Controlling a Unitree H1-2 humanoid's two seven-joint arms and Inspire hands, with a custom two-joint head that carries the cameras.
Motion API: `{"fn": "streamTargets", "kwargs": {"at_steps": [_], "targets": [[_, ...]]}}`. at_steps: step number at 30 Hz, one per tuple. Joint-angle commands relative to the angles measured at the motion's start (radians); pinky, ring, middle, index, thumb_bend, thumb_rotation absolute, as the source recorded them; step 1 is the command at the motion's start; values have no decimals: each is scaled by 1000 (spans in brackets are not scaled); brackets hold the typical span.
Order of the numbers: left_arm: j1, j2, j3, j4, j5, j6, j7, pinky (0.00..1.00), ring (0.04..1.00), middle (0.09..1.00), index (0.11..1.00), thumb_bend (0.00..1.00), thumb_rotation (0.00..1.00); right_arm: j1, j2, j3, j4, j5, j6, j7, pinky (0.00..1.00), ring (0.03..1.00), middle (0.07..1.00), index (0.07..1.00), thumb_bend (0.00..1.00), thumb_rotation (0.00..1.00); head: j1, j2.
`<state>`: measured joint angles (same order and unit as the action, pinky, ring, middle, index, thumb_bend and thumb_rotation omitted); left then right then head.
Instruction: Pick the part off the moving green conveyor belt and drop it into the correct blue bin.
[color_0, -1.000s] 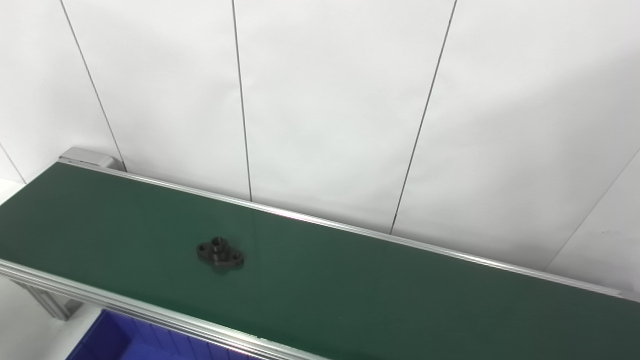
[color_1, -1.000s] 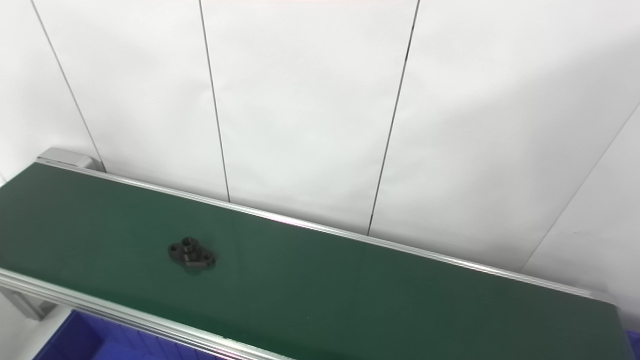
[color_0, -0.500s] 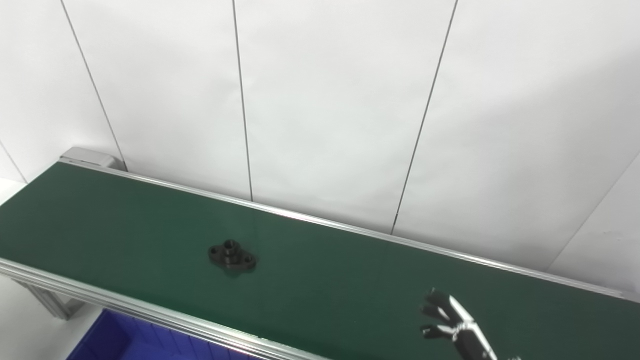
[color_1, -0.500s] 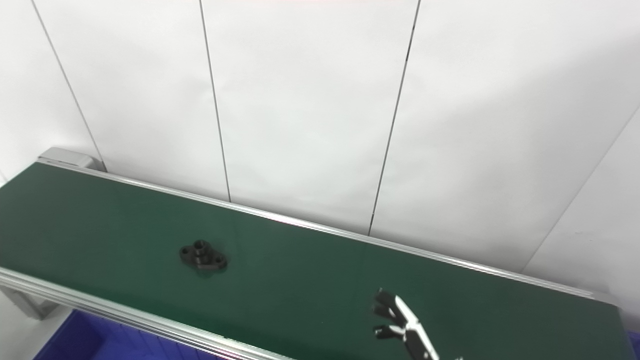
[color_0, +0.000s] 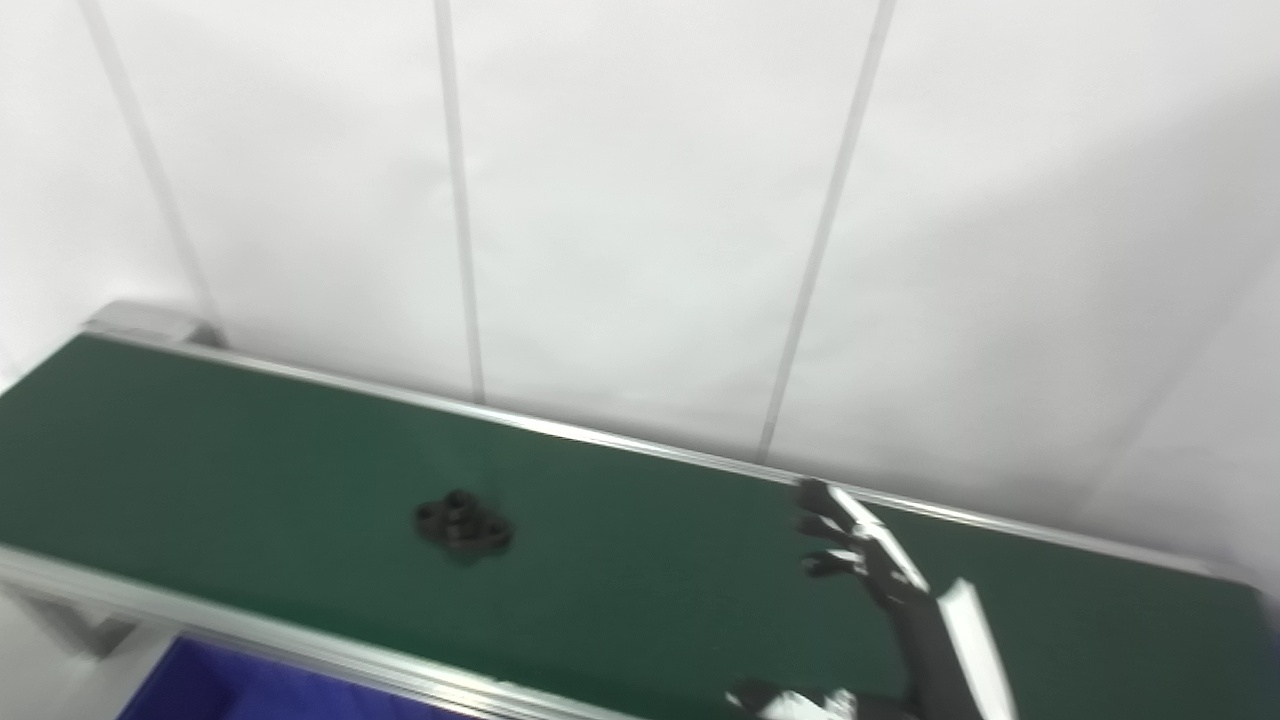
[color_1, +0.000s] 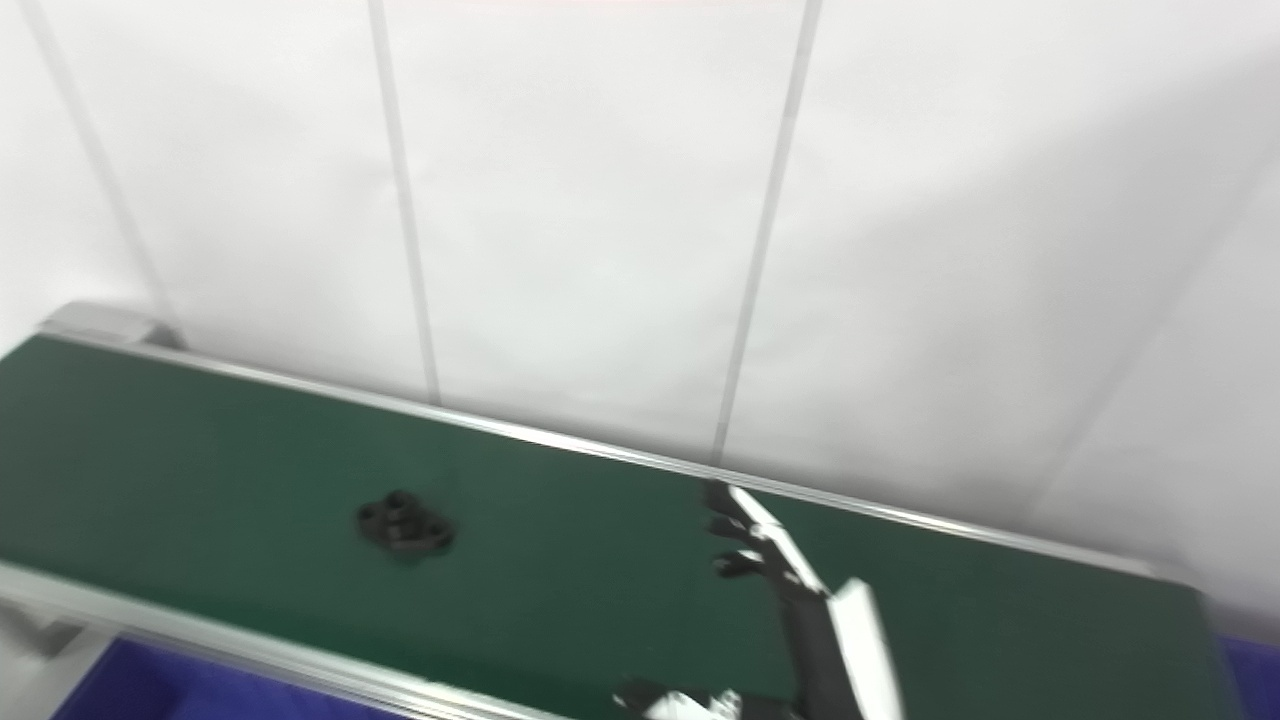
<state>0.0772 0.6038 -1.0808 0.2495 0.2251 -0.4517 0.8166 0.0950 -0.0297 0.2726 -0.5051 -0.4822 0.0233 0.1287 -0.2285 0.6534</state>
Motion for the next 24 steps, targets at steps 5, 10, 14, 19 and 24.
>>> {"fn": "streamTargets", "kwargs": {"at_steps": [5,10,14,19,24], "targets": [[-5,39,24,-68,-23,-18,4,786,850,890,886,805,593,-111,51,-4,-47,-70,149,51,728,808,862,912,822,368,-51,112],[8,49,52,-90,-31,-18,-17,815,868,899,896,770,623,-178,50,-5,-19,-77,235,91,753,815,867,922,813,363,-54,164],[11,45,70,-90,-40,-18,-41,832,878,903,900,764,644,-212,37,3,10,-93,259,105,725,823,869,929,811,390,-48,168],[10,31,88,-88,-50,-18,-65,810,863,894,891,763,623,-259,22,7,50,-114,286,119,667,802,859,928,822,403,-33,164],[9,20,100,-84,-47,-18,-80,794,856,889,888,771,636,-303,13,7,103,-109,288,128,689,809,865,929,828,391,-20,157]]}}
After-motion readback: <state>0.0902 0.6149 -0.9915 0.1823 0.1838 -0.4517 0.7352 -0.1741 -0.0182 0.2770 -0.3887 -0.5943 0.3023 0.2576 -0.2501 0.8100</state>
